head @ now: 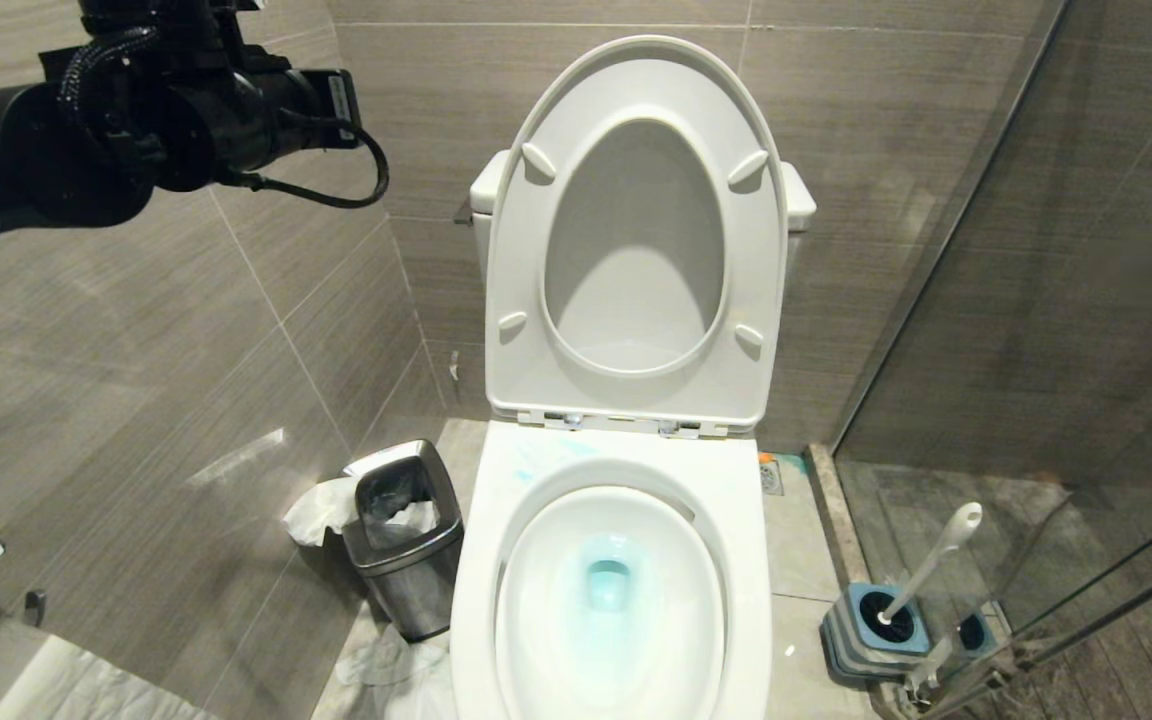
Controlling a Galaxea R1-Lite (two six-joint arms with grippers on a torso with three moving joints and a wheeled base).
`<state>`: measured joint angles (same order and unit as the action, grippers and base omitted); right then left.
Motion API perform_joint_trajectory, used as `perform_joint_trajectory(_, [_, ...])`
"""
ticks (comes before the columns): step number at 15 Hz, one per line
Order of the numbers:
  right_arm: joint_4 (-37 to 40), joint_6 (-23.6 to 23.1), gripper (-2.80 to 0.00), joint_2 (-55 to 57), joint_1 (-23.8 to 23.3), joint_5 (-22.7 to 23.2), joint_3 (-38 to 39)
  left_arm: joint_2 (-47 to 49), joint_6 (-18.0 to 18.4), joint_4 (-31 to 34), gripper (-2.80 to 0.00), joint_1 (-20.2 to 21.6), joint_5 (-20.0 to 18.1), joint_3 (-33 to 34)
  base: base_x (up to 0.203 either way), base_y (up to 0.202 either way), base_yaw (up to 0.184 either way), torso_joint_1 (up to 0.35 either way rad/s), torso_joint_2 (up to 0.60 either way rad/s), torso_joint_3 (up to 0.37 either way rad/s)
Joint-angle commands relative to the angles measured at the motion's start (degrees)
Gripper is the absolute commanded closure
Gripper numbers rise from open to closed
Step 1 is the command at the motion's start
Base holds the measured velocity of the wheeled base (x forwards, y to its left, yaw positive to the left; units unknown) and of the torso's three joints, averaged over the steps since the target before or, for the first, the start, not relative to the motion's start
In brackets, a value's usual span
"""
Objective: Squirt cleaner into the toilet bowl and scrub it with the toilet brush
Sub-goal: Flush the toilet
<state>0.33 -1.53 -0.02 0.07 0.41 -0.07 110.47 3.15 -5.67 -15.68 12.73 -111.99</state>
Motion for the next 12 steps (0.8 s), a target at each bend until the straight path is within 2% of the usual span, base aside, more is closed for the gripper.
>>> perform_joint_trajectory(1, [0.0, -0.1, 0.00, 0.0, 0.0, 0.0, 0.0, -0.2, 0.0, -0.3, 0.00, -0.1, -0.1, 0.0, 0.000, 0.000, 0.000, 0.000, 0.00, 0.000])
perform_joint_trajectory(5, [0.0, -0.1, 0.00, 0.0, 0.0, 0.0, 0.0, -0.1, 0.0, -1.0, 0.00, -0.1, 0.4, -0.1, 0.000, 0.000, 0.000, 0.000, 0.00, 0.000])
perform_joint_trajectory(8, [0.0, -0.1, 0.00, 0.0, 0.0, 0.0, 0.0, 1.4, 0.3, -7.0, 0.00, -0.1, 0.6, 0.0, 0.000, 0.000, 0.000, 0.000, 0.00, -0.015])
perform_joint_trajectory(12, [0.0, -0.1, 0.00, 0.1, 0.0, 0.0, 0.0, 3.5, 0.5, -15.7, 0.00, -0.1, 0.7, 0.0, 0.000, 0.000, 0.000, 0.000, 0.00, -0.155])
